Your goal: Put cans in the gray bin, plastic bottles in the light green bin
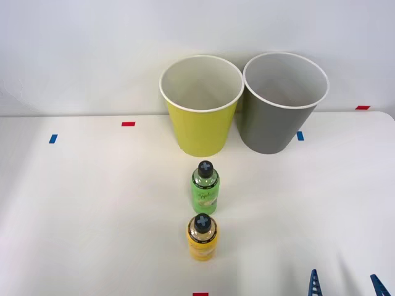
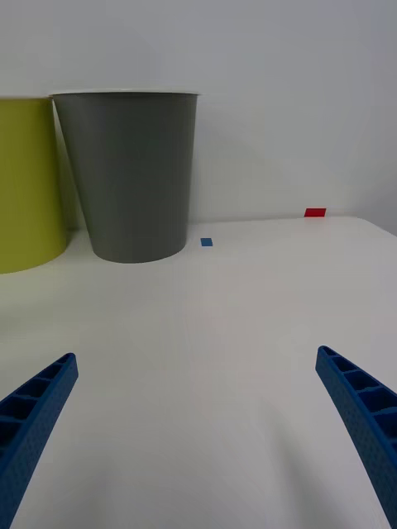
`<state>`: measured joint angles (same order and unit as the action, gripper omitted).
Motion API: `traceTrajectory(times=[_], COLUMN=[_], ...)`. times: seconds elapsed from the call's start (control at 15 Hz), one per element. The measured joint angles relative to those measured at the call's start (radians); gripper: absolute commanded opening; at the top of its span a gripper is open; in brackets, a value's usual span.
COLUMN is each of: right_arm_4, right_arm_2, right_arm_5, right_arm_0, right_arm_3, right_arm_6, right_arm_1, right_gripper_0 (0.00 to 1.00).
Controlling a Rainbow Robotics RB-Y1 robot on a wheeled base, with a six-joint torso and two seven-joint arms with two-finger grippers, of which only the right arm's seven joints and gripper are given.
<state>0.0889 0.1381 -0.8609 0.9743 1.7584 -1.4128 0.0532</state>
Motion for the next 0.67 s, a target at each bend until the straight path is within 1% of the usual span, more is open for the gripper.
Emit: traceTrajectory(times=[0.13, 0.27, 0.4, 0.67], right_arm_4=[-0.008, -0.009, 0.001, 0.015], right_arm_2=[0.005, 0.03, 0.062, 0.136], right_arm_5=[0.0, -0.034, -0.038, -0.04], right_arm_0=[-0.011, -0.015, -0.015, -0.035], right_arm_3=[-0.033, -0.024, 0.008, 0.061], right_arm_6=[-0.002, -0.013, -0.029, -0.054], right_arm_1=[0.014, 0.065, 0.132, 0.314], right_gripper_0=[1.0, 1.0, 1.0, 1.0])
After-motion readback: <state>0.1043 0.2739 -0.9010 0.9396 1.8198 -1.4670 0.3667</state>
